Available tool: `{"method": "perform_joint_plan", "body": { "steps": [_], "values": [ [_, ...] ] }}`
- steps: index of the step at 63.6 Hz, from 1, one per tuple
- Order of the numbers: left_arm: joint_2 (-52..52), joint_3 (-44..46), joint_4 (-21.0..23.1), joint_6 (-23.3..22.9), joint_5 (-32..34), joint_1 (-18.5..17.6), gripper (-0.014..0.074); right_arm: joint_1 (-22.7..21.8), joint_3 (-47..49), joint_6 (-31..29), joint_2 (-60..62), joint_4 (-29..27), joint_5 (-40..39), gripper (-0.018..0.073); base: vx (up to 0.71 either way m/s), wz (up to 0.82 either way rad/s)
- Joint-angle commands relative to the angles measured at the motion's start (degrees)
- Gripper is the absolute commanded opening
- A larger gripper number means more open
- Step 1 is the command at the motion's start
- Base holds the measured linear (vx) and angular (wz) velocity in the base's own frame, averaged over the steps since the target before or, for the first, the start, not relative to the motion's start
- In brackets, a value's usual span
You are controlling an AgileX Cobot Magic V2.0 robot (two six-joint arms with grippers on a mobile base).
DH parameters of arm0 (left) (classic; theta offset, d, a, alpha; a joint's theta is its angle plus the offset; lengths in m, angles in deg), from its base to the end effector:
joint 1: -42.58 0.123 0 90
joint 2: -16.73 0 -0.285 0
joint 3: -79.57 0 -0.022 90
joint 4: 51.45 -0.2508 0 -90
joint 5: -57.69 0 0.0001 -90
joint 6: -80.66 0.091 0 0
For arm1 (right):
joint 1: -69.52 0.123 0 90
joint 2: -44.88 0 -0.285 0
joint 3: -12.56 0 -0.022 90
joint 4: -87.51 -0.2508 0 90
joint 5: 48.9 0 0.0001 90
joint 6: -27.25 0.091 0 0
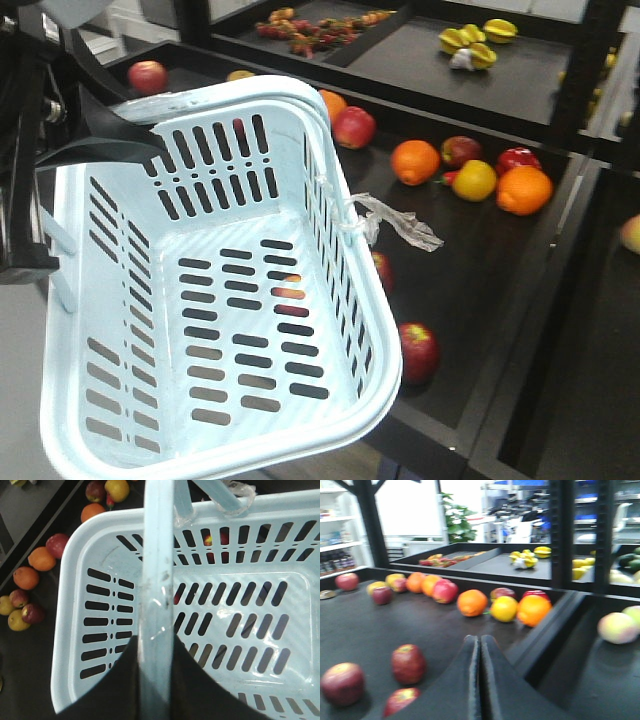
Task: Pick three apples into basket with both arms
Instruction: 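Hold the basket up with the left gripper while the base turns away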
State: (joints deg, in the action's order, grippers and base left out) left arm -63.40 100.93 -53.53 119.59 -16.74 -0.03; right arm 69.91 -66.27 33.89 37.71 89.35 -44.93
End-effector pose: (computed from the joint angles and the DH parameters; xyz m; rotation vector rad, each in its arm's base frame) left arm 0.1644 -0.1469 0.4903 1.5129 1.7642 0.0132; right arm 0.0569 0.0002 0.1980 0.0622 1.5694 0.0695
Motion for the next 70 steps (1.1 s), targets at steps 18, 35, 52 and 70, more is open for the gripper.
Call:
{"method": "perform_joint_plan", "body": {
  "steps": [18, 35, 52, 70],
  "values": [
    [1.4, 1.9, 0.1, -0.7, 2.8, -0.2, -0.0006, -0.4, -0.8, 0.1, 0.6, 0.6, -4.3, -0.0009, -0.09, 0.48],
    [1.4, 1.9, 0.1, -0.7, 2.8, -0.2, -0.0006, -0.4, -0.8, 0.1, 0.6, 0.6, -4.3, -0.0009, -0.06, 0.53],
    [1.4, 1.9, 0.1, -0.7, 2.8, -0.2, -0.0007, -0.4, -0.8, 0.1, 0.6, 0.6, -4.3, -0.0009, -0.04, 0.45],
    [1.4, 1.9, 0.1, -0.7, 2.8, -0.2, -0.0007, -0.4, -0.8, 0.1, 0.6, 0.6, -4.3, -0.0009, -0.03, 0.32]
  ]
}}
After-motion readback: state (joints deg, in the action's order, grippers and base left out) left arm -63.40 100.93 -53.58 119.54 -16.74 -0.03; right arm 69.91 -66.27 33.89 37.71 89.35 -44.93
